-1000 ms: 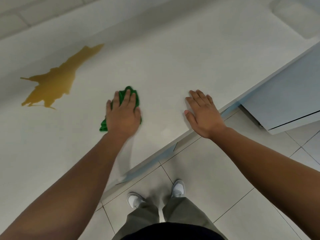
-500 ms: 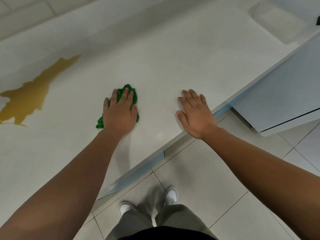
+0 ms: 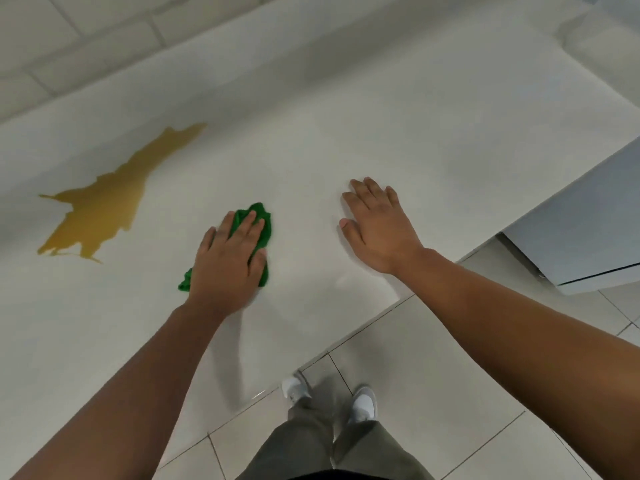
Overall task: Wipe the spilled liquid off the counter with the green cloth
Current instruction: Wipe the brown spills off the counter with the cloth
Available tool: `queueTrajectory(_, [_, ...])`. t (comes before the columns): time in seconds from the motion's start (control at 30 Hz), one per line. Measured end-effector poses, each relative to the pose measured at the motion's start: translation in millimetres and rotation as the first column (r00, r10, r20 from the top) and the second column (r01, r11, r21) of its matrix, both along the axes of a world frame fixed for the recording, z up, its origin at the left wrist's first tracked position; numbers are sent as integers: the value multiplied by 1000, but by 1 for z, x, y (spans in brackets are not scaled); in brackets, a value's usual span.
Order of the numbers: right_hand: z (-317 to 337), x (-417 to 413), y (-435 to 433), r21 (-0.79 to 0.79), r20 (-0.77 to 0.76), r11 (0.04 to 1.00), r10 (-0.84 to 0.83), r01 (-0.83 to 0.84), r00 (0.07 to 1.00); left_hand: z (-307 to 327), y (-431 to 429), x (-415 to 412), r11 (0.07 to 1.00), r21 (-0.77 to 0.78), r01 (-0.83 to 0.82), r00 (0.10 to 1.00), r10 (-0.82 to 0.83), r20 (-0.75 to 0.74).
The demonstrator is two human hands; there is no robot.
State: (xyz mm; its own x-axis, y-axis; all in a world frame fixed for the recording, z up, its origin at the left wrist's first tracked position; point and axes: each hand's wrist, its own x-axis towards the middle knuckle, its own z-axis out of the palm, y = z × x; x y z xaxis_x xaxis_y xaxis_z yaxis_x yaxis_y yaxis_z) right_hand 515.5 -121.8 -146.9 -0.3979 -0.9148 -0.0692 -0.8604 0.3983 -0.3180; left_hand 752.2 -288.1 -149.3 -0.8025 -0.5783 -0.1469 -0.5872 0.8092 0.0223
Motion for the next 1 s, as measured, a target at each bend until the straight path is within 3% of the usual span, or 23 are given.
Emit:
queueTrajectory(0.23, [1, 37, -93, 23, -32, 998, 60, -59, 998, -2, -148, -11, 937, -83, -339, 939, 342, 23])
queueTrajectory(0.33, [-3, 47, -128, 28, -49, 998, 58, -56, 997, -2, -164, -44, 966, -77, -246, 969, 246, -11])
queueTrajectory(0.47, [-7, 56, -167, 20, -60, 999, 31, -29, 998, -1, -151, -33, 987, -37, 154, 987, -155, -33])
queueTrajectory(0.53, [-8, 59, -182, 33, -59, 999, 19, -18, 998, -2, -161, -10, 968, -13, 252, 966, -253, -47])
queueTrajectory(0.77, [-8, 67, -208, 39, -56, 999, -15, 17, 998, -8, -245, -25, 988, -83, -134, 991, 131, -39])
queueTrajectory(0.87, [-8, 70, -214, 46, -69, 999, -16, 20, 997, -7, -238, -47, 994, -61, -91, 994, 87, -64])
queueTrajectory(1.0, [-7, 69, -216, 39, -88, 999, -20, 23, 996, -2, -202, -30, 989, -26, 143, 988, -145, -60])
